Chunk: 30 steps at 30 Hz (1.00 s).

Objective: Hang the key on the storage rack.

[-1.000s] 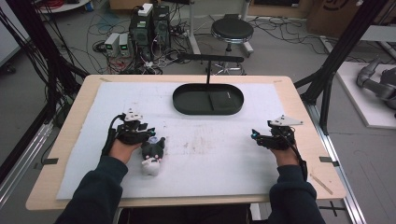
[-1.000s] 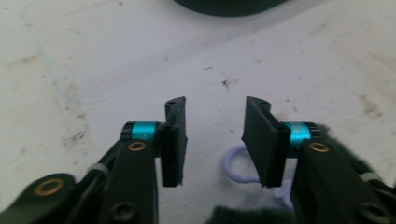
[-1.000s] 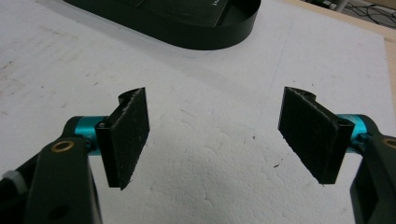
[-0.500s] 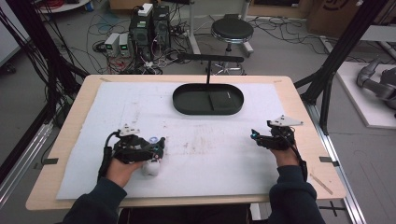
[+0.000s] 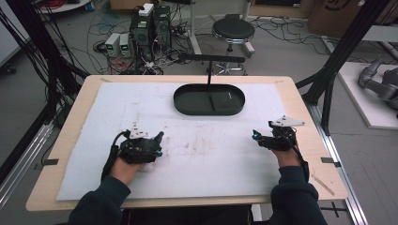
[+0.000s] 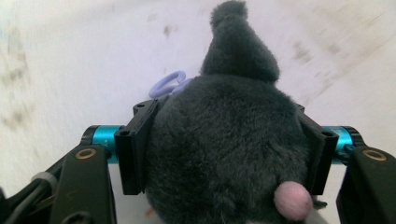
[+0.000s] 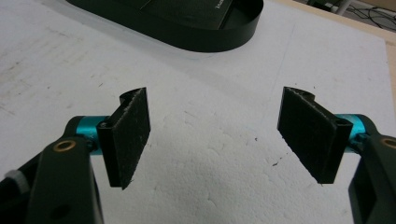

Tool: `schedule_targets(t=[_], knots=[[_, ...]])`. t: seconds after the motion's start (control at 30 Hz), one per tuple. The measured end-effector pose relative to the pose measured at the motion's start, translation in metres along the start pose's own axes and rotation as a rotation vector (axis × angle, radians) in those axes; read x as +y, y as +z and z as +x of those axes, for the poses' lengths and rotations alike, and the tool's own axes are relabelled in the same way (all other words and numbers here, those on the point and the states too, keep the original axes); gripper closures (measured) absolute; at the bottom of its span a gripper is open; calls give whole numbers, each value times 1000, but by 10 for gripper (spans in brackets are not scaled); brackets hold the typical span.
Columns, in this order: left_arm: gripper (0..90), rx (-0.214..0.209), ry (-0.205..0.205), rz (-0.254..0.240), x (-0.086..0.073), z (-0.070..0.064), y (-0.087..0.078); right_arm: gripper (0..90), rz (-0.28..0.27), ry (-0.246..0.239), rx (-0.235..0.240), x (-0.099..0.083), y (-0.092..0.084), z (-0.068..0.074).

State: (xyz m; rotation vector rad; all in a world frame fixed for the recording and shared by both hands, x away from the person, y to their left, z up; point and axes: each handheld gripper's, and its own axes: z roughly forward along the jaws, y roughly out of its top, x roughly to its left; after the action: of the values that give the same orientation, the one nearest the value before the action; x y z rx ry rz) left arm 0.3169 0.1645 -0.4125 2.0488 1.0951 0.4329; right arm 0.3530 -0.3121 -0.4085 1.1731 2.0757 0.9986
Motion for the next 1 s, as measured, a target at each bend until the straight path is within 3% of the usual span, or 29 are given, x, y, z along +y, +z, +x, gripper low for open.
schedule_targets(t=[0.1,0.2,0.3,0.5,0.73,1.0], knots=[[342,-53,27,-50,15,7,-9,259,-1,1,0,0,0,0],[342,-92,44,-131,30,15,-19,259,-4,0,0,1,0,1],[342,-120,41,-216,44,23,-26,259,-5,3,4,1,-1,1],[346,-146,35,-324,67,36,-31,259,-15,9,2,1,-1,-1],[347,-192,60,-368,105,49,-24,259,-20,12,7,2,-1,-1],[348,-203,100,-359,144,50,-3,259,-35,17,12,3,-1,-3]])
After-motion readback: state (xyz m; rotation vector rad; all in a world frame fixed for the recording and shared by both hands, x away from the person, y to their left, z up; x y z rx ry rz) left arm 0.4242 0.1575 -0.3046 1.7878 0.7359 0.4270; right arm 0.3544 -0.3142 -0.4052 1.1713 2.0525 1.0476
